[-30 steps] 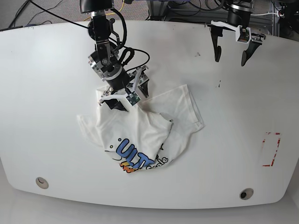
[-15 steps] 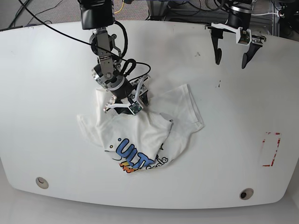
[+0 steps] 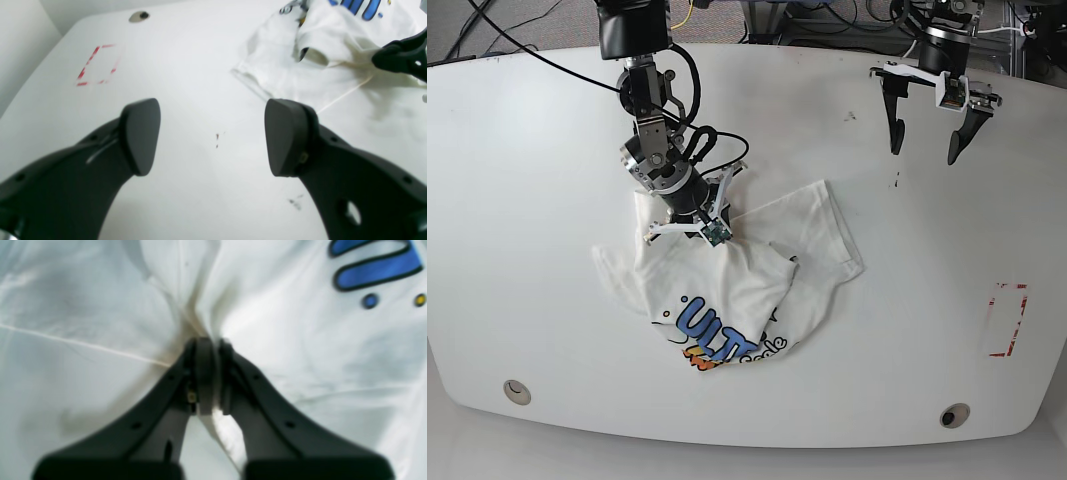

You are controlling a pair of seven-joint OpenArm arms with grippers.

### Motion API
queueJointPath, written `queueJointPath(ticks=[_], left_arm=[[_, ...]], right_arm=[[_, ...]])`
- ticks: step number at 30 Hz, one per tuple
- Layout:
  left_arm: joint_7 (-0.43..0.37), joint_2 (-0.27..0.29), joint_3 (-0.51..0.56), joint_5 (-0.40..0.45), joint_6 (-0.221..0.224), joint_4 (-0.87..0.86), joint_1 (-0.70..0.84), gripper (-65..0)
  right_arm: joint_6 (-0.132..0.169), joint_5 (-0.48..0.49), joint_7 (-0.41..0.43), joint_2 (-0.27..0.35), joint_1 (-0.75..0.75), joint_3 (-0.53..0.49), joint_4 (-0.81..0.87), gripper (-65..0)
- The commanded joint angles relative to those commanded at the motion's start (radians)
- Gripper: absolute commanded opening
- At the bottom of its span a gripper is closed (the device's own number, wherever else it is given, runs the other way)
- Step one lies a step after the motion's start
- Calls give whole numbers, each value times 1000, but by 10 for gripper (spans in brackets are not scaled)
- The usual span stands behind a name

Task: Layout the t-shirt on the table in an organized manner, then fold the t-shirt properly
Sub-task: 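Lower the right gripper onto the crumpled white T-shirt and pinch fabric, then lower the left gripper and pinch the shirt beside the right gripper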

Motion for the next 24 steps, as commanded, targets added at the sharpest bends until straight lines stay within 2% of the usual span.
queueJointPath(ticks=[8, 16, 21, 24], left_arm=[[204, 5, 5, -5, 0, 2, -97, -186], [385, 5, 98, -6, 0, 0, -256, -185], [539, 9, 186, -6, 0, -28, -388, -185], [588, 37, 204, -6, 0, -63, -451, -185]], right_arm=[[2, 2, -92, 0, -58, -5, 176, -637], [2, -3, -149, 0, -112, -2, 367, -637], [2, -6, -176, 0, -132, -2, 436, -637], [2, -6, -176, 0, -144, -2, 445, -637]])
